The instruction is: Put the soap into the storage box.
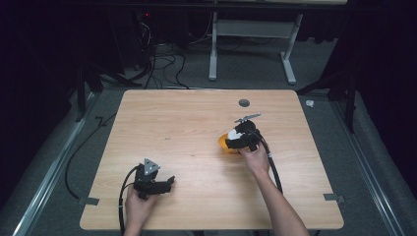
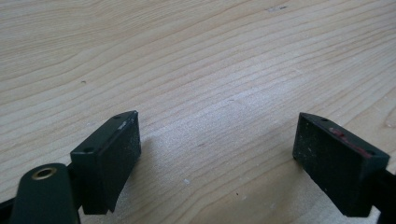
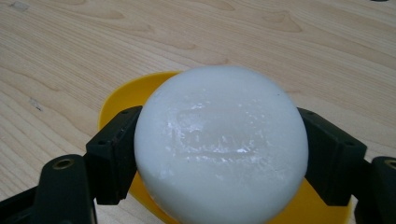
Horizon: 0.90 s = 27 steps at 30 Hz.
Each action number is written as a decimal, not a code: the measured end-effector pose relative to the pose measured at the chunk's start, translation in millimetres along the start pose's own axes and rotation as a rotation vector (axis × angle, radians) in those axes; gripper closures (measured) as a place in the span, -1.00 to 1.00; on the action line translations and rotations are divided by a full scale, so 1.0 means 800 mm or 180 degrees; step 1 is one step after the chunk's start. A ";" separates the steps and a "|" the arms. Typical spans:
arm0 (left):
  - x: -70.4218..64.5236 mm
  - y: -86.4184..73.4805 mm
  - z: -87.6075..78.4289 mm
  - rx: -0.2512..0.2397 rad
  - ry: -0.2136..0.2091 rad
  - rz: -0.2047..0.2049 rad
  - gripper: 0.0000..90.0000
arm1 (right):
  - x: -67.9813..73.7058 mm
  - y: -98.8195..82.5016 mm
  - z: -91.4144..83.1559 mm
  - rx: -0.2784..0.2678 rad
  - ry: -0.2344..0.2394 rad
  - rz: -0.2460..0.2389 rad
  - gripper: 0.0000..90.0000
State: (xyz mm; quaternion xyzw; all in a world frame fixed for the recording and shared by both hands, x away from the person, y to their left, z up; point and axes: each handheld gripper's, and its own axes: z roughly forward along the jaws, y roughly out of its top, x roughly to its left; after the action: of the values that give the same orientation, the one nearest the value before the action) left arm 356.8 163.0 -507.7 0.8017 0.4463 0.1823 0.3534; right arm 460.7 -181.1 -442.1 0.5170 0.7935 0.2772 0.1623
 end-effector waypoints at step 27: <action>0.000 0.000 0.000 -0.0002 -0.0004 0.0004 -0.65 | 0.001 0.001 -0.017 -0.0143 0.0008 -0.0017 -0.48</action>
State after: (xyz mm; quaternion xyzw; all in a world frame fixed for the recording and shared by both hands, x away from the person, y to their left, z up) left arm 356.7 162.9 -507.8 0.8020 0.4455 0.1821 0.3538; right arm 453.6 -184.1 -430.7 0.5108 0.7886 0.2951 0.1736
